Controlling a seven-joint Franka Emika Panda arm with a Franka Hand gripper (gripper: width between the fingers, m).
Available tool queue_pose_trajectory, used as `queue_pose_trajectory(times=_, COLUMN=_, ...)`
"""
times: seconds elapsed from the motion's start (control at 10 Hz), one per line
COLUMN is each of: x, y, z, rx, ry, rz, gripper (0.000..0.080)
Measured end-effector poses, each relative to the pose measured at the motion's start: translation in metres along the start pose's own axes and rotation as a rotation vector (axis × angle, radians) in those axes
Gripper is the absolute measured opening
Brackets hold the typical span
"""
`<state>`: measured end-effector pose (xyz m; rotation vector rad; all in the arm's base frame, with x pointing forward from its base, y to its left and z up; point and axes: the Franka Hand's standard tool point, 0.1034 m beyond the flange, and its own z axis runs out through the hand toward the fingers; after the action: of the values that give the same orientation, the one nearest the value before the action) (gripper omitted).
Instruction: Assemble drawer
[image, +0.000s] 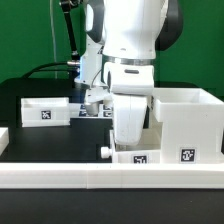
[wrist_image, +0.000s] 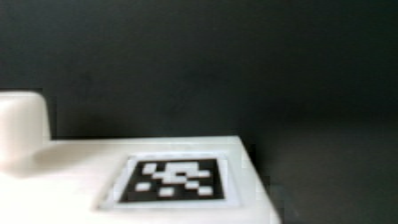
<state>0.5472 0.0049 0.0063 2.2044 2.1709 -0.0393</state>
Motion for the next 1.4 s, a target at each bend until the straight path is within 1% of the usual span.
queue_pose_trajectory(times=0.1, x=0.000, y=0.000, z=0.000, rx=0.001, ry=0.000, rz=0.000, gripper=0.0146)
queue_pose_trajectory(times=0.2, x=0.000, y=0.000, z=0.000, rx=0.001, ry=0.000, rz=0.001, gripper=0.0146)
queue_pose_trajectory(times=0.3, x=-0.002, y=-0.001, z=0.000, rx=0.003, ry=-0.001, rz=-0.001, gripper=0.0287)
queue_pose_trajectory(times=0.4, x=-0.007, y=-0.001, z=-0.001, rx=0.014, ry=-0.005, rz=0.003, gripper=0.0435)
queue_pose_trajectory(times=0.5, x=-0.007, y=0.000, z=-0.004, rx=0.009, ry=-0.006, rz=0.005, gripper=0.0435)
queue_pose_trajectory(times=0.6, x=-0.007, y=0.002, z=-0.008, rx=0.008, ry=-0.008, rz=0.004, gripper=0.0595)
queue_pose_trajectory(times=0.7, x=-0.008, y=0.002, z=-0.015, rx=0.021, ry=-0.015, rz=0.004, gripper=0.0595)
queue_pose_trajectory(times=0.8, x=-0.010, y=0.004, z=-0.023, rx=0.027, ry=-0.022, rz=0.005, gripper=0.0640)
queue_pose_trajectory(times=1.0, x=-0.016, y=0.005, z=-0.044, rx=0.047, ry=-0.041, rz=0.010, gripper=0.0648)
queue_pose_trajectory(times=1.1, x=-0.021, y=0.006, z=-0.056, rx=0.052, ry=-0.051, rz=0.015, gripper=0.0649)
queue_pose_trajectory(times=1.2, x=-0.027, y=0.008, z=-0.065, rx=0.048, ry=-0.057, rz=0.007, gripper=0.0649)
queue_pose_trajectory(times=1.3, x=-0.040, y=0.008, z=-0.068, rx=0.047, ry=-0.060, rz=-0.035, gripper=0.0649)
queue_pose_trajectory(times=1.4, x=-0.057, y=0.005, z=-0.064, rx=0.056, ry=-0.059, rz=-0.065, gripper=0.0649)
